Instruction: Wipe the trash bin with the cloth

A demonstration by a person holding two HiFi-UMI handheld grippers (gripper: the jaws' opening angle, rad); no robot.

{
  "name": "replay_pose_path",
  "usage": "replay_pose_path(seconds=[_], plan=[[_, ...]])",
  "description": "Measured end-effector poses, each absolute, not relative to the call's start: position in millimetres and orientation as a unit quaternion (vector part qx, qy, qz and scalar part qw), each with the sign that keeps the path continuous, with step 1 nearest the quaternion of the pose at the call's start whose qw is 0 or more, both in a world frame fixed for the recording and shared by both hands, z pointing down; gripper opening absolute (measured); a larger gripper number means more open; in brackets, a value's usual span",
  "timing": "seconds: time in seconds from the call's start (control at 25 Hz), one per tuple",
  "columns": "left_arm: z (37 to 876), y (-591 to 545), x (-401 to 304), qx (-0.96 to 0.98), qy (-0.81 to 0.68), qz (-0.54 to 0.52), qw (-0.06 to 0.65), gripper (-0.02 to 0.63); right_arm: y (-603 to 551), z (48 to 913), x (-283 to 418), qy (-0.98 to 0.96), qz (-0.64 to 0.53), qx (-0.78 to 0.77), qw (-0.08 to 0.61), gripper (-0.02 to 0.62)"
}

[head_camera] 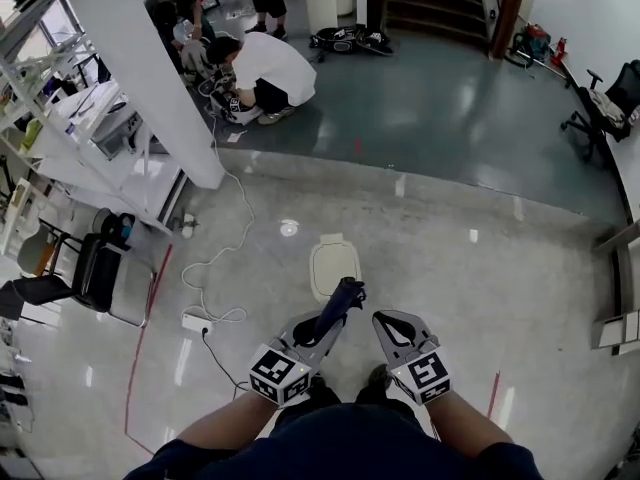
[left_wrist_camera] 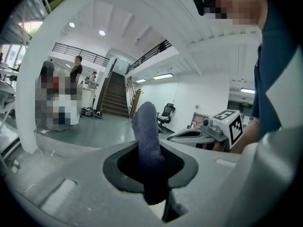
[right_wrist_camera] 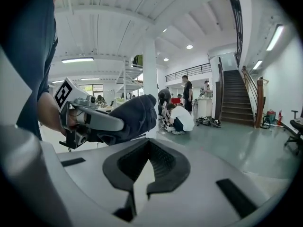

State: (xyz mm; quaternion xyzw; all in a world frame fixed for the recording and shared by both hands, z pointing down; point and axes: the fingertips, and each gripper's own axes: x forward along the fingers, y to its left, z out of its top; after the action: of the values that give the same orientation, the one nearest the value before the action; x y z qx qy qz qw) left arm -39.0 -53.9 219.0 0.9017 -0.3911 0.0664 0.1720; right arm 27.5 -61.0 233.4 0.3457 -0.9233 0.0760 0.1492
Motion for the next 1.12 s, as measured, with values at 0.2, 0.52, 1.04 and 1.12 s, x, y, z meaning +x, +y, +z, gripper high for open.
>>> replay_pose_path(seconds=[0.2,0.52,1.04,1.12], plan=[[174,-29,-32,0.908,-0.389,0.032,0.15,0.066,-42,190,24,-0.93,0.066,0.347,0.104,0.009],[169,-15,-26,0.9,-0.401,0.002,0.171,0.066,-24,175,20,-0.935,0.087,0.335,0.075,0.009],[156,-14,-21,0.899,-0.405,-0.009,0.167,0.066,-18,165,32,-0.937,0.089,0.332,0.067,0.009],[155,-15,-20,0.899,-0.405,-0.009,0.165,0.066,-19,165,32,-0.937,0.088,0.331,0.067,0.008]])
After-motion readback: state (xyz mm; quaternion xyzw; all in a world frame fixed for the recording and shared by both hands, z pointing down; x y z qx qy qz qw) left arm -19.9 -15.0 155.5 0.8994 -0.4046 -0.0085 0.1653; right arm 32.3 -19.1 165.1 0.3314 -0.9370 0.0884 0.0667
